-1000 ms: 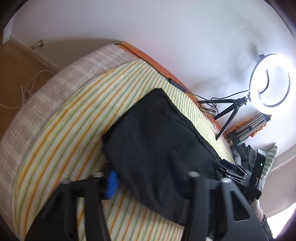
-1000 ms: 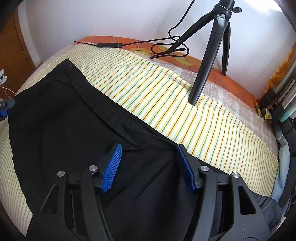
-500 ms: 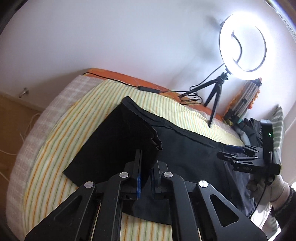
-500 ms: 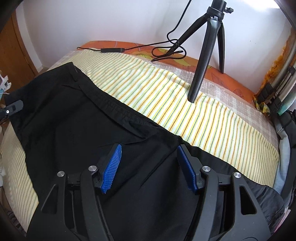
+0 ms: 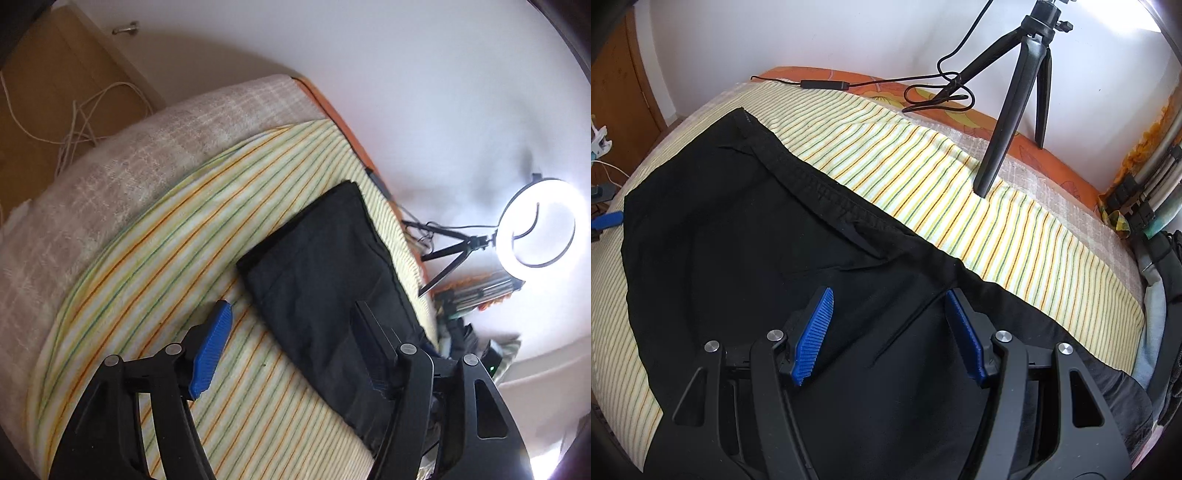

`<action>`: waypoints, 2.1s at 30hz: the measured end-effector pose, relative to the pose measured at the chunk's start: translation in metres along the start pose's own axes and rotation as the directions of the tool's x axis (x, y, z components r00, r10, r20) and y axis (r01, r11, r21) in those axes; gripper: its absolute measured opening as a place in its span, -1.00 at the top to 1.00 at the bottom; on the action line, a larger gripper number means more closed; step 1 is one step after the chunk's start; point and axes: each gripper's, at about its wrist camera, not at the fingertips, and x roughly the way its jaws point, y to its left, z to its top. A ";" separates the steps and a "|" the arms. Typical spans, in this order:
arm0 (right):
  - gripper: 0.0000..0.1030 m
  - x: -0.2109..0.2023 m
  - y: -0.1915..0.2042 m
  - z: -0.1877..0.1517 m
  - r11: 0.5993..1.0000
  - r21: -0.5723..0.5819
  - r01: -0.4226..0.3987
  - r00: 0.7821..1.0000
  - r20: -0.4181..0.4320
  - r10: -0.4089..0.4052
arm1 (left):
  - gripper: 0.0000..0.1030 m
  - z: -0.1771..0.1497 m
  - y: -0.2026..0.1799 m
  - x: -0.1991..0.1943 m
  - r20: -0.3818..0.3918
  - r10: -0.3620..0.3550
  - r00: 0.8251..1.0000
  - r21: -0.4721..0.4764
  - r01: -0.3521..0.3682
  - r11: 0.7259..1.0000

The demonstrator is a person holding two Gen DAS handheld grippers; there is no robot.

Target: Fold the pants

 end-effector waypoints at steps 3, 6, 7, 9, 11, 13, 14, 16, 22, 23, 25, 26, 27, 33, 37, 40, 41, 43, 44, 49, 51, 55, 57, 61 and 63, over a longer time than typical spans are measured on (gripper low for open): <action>-0.26 0.001 0.001 0.003 1.000 0.007 -0.001 1.000 0.002 0.001 | -0.28 0.002 -0.008 0.008 0.039 0.010 0.999 0.064 -0.013 0.998; -0.26 0.002 0.002 0.003 1.000 0.017 -0.009 1.000 0.000 0.009 | -0.21 0.009 -0.016 0.019 0.059 0.015 0.998 0.095 -0.021 0.995; -0.26 0.003 0.003 0.003 1.000 0.018 -0.010 1.000 -0.001 0.010 | -0.14 0.011 -0.019 0.022 0.066 0.027 0.997 0.110 -0.034 0.993; -0.26 0.003 0.004 0.004 1.000 0.020 -0.012 1.000 -0.005 0.012 | 0.61 0.013 -0.028 0.031 0.071 0.069 0.995 0.157 -0.080 0.984; -0.26 0.003 0.003 0.004 0.999 0.025 -0.022 1.000 -0.009 0.022 | 0.84 0.013 -0.035 0.034 0.088 0.076 0.993 0.195 -0.092 0.976; -0.26 0.002 0.002 0.003 0.999 0.027 -0.030 0.999 -0.013 0.030 | 0.86 0.010 -0.044 0.030 0.114 0.064 0.991 0.246 -0.091 0.965; -0.26 0.001 0.002 0.003 0.999 0.025 -0.033 0.999 -0.014 0.033 | 0.86 0.007 -0.050 0.027 0.123 0.053 0.991 0.284 -0.086 0.955; -0.26 -0.001 0.000 0.003 0.999 0.033 -0.038 0.999 -0.015 0.038 | 0.87 0.000 -0.065 0.023 0.133 0.041 0.990 0.352 -0.086 0.932; -0.34 -0.014 -0.023 0.012 0.942 0.239 -0.234 0.972 0.031 0.233 | 0.87 -0.040 -0.114 0.028 0.106 0.025 0.994 0.560 -0.081 0.825; -0.37 -0.017 -0.024 0.016 0.919 0.274 -0.283 0.958 0.046 0.282 | 0.87 -0.046 -0.120 0.031 0.100 0.031 0.994 0.584 -0.084 0.808; -0.41 -0.021 -0.023 0.023 0.885 0.302 -0.355 0.934 0.068 0.351 | 0.87 -0.058 -0.131 0.039 0.079 0.031 0.996 0.626 -0.074 0.777; -0.41 -0.023 -0.020 0.027 0.872 0.307 -0.382 0.923 0.074 0.378 | 0.87 -0.062 -0.134 0.041 0.070 0.031 0.997 0.637 -0.069 0.768; -0.43 -0.023 -0.018 0.031 0.852 0.316 -0.417 0.907 0.081 0.414 | 0.87 -0.066 -0.136 0.044 0.059 0.028 0.998 0.644 -0.059 0.762; -0.44 -0.006 -0.003 0.040 0.729 0.411 -0.547 0.820 0.091 0.565 | 0.87 -0.083 -0.148 0.056 -0.002 0.018 1.000 0.669 -0.012 0.743; -0.44 0.017 0.004 0.037 0.687 0.464 -0.560 0.797 0.073 0.600 | 0.87 -0.091 -0.153 0.056 -0.029 0.001 1.000 0.672 0.018 0.741; -0.43 0.030 0.006 0.033 0.639 0.511 -0.574 0.776 0.092 0.624 | 0.87 -0.098 -0.160 0.055 -0.049 -0.006 0.999 0.681 0.037 0.732; -0.39 0.030 0.005 0.031 0.635 0.521 -0.570 0.781 0.104 0.615 | 0.87 -0.101 -0.163 0.055 -0.061 -0.010 0.998 0.681 0.049 0.730; 0.12 0.028 0.003 0.027 0.635 0.523 -0.569 0.785 0.117 0.608 | 0.87 -0.108 -0.170 0.055 -0.076 -0.016 0.997 0.691 0.064 0.720; 0.33 0.026 0.002 0.025 0.638 0.517 -0.571 0.786 0.118 0.607 | 0.87 -0.111 -0.172 0.054 -0.082 -0.018 0.996 0.696 0.070 0.715; 0.85 0.000 -0.009 0.016 0.709 0.463 -0.532 0.833 0.136 0.536 | 0.87 -0.125 -0.188 0.055 -0.095 -0.010 0.995 0.724 0.076 0.685; 0.88 -0.011 -0.013 0.013 0.732 0.443 -0.517 0.847 0.140 0.513 | 0.84 -0.131 -0.192 0.056 -0.123 -0.005 0.992 0.726 0.094 0.681; 0.90 -0.036 -0.026 0.003 0.786 0.402 -0.470 0.880 0.150 0.450 | 0.44 -0.142 -0.200 0.048 -0.202 -0.019 0.979 0.713 0.160 0.682; 0.91 -0.047 -0.038 -0.006 0.793 0.403 -0.457 0.888 0.154 0.433 | 0.04 -0.142 -0.200 0.039 -0.228 -0.046 0.973 0.687 0.194 0.700; 0.91 -0.070 -0.066 -0.029 0.799 0.417 -0.434 0.901 0.171 0.400 | 0.04 -0.139 -0.200 0.017 -0.205 -0.070 0.976 0.676 0.193 0.712; 0.91 -0.080 -0.078 -0.040 0.799 0.430 -0.420 0.907 0.180 0.380 | 0.03 -0.136 -0.199 0.012 -0.156 -0.035 0.987 0.692 0.135 0.709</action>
